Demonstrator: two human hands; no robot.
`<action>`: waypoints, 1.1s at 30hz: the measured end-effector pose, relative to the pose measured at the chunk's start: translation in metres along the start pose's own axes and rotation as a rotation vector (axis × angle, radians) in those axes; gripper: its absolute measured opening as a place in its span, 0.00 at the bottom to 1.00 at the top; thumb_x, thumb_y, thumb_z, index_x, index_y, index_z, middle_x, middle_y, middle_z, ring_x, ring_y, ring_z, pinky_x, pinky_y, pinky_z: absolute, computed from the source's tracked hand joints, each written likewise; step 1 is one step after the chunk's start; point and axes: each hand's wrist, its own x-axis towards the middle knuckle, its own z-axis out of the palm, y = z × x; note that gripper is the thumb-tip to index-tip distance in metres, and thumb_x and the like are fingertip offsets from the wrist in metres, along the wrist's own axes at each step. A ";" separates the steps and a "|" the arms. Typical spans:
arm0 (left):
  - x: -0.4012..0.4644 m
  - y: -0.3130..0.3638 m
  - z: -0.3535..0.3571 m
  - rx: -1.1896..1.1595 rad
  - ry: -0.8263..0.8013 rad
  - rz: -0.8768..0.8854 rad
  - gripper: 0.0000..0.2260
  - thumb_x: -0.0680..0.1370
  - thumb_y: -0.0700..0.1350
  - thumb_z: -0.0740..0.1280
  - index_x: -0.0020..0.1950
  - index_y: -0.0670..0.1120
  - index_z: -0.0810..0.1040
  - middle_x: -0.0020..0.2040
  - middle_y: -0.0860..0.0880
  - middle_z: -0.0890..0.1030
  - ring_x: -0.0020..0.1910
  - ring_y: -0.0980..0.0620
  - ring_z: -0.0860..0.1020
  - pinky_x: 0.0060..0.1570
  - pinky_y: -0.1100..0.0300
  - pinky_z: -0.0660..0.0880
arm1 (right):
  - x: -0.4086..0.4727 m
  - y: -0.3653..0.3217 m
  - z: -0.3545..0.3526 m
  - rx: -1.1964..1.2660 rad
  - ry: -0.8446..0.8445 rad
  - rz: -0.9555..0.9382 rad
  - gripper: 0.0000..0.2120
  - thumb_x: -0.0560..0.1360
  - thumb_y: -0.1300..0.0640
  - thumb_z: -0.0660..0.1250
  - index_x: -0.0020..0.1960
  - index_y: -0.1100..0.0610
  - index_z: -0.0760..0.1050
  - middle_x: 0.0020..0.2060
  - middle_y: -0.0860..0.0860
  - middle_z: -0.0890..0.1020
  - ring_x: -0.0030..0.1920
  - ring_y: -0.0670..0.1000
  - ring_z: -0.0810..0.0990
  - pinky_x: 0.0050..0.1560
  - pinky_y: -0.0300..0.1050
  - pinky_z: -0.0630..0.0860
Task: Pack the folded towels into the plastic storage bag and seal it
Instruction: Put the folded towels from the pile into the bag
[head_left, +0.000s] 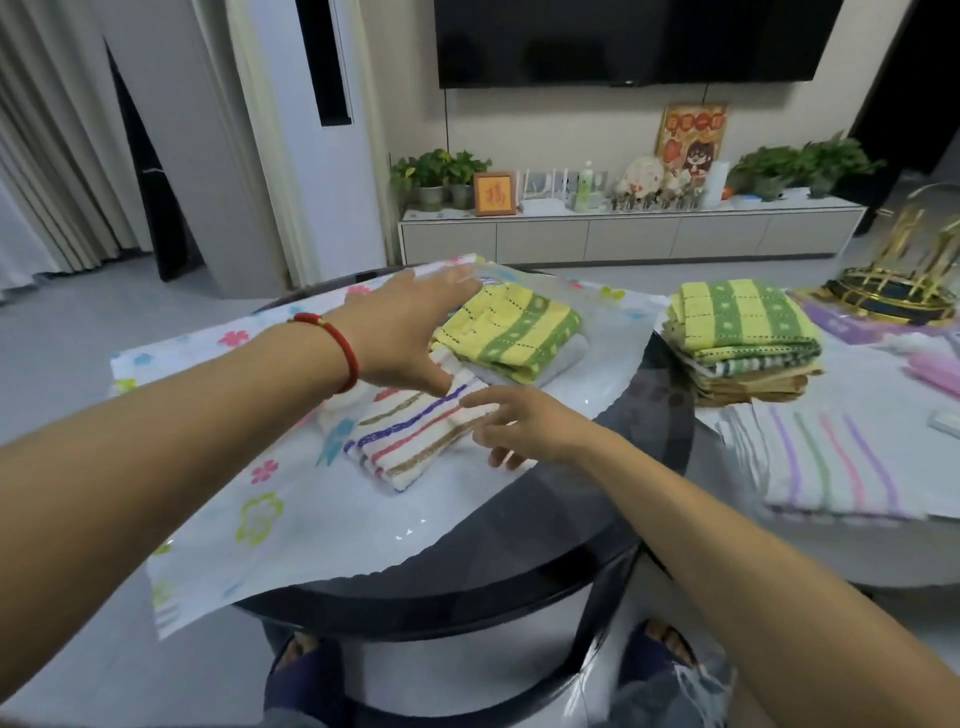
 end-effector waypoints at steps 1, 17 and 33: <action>0.001 0.005 0.004 0.042 0.017 -0.025 0.47 0.68 0.57 0.75 0.80 0.58 0.51 0.81 0.55 0.52 0.76 0.41 0.59 0.68 0.34 0.65 | -0.008 0.005 -0.010 -0.008 0.047 -0.006 0.20 0.80 0.59 0.69 0.71 0.49 0.76 0.53 0.54 0.86 0.43 0.54 0.88 0.46 0.48 0.85; 0.069 0.083 0.081 0.378 0.006 0.054 0.40 0.70 0.60 0.71 0.77 0.64 0.53 0.81 0.52 0.44 0.77 0.32 0.49 0.64 0.25 0.59 | -0.122 0.239 -0.166 -0.501 0.854 0.815 0.16 0.84 0.52 0.59 0.70 0.50 0.75 0.65 0.65 0.73 0.66 0.68 0.71 0.69 0.60 0.66; 0.030 0.047 0.073 0.215 0.001 -0.127 0.28 0.71 0.61 0.67 0.70 0.59 0.69 0.80 0.53 0.55 0.76 0.32 0.53 0.61 0.24 0.63 | -0.137 0.195 -0.189 -0.130 0.845 0.460 0.23 0.71 0.59 0.78 0.62 0.49 0.75 0.58 0.57 0.79 0.51 0.59 0.77 0.36 0.46 0.72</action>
